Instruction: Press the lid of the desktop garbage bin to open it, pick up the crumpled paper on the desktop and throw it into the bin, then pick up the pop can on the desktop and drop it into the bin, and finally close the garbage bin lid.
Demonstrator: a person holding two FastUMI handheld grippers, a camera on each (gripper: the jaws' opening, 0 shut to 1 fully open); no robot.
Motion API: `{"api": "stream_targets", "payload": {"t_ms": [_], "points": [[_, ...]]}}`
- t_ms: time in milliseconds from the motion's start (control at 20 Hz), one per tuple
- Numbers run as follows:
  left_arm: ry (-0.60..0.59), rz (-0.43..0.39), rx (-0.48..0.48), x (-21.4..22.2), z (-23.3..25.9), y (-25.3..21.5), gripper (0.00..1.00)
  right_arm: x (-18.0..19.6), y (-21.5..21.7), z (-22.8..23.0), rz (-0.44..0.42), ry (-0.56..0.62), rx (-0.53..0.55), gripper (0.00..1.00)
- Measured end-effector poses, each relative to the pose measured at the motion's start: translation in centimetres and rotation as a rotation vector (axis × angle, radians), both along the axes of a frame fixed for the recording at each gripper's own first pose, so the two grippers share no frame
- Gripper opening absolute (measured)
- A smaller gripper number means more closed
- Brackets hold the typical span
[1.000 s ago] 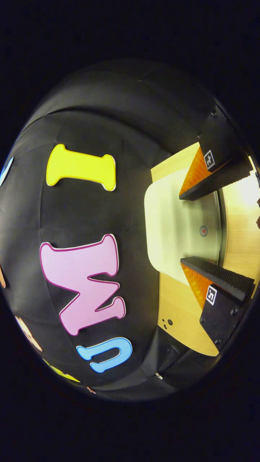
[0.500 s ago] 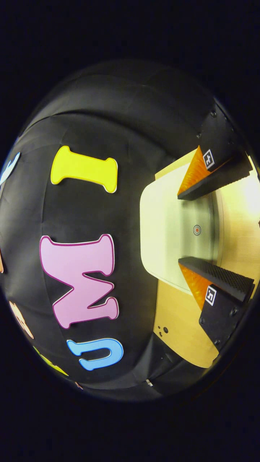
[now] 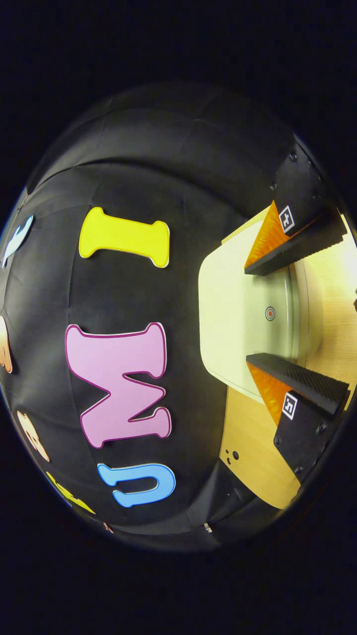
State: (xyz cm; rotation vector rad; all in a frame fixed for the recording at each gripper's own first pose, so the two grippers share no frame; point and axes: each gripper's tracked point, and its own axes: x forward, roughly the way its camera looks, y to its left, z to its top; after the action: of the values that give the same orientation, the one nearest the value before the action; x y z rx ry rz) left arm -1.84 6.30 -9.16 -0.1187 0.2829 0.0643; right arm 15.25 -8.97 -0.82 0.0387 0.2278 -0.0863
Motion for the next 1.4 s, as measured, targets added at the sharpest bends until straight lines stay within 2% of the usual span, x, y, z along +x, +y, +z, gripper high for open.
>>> {"api": "stream_targets", "payload": {"t_ms": [100, 200, 450, 650, 850, 1000, 1200, 1400], "points": [[-0.03, -0.003, -0.013, 0.0, 1.3, 0.1, 0.96, -0.7, 0.0, 0.8, -0.014, -0.022, 0.019, 0.99], [-0.061, 0.001, -0.021, -0.1, 2.7, 0.3, 0.96, -1.7, 0.2, 3.0, -0.028, -0.095, 0.037, 0.99], [-0.178, 0.007, -0.002, -1.0, 7.2, 0.8, 0.96, -7.5, 1.5, 5.2, -0.038, -0.178, 0.053, 0.99], [-0.3, 0.025, 0.011, -2.0, 11.0, 0.8, 0.96, -12.8, 3.3, 4.3, -0.016, -0.204, 0.055, 0.99], [-0.361, 0.057, 0.058, -3.5, 12.3, 0.5, 0.96, -16.7, 5.2, 2.1, 0.013, -0.198, 0.052, 0.99], [-0.357, 0.076, 0.04, -4.9, 13.1, -0.3, 0.96, -18.6, 6.3, 0.4, 0.033, -0.162, 0.027, 0.99], [-0.384, 0.097, 0.048, -7.3, 14.0, -0.4, 0.96, -19.7, 7.7, -1.5, 0.07, -0.101, 0.032, 0.99], [-0.368, 0.107, 0.02, -8.9, 12.5, -0.8, 0.96, -20.4, 9.8, -2.1, 0.114, -0.074, 0.039, 0.99]]}}
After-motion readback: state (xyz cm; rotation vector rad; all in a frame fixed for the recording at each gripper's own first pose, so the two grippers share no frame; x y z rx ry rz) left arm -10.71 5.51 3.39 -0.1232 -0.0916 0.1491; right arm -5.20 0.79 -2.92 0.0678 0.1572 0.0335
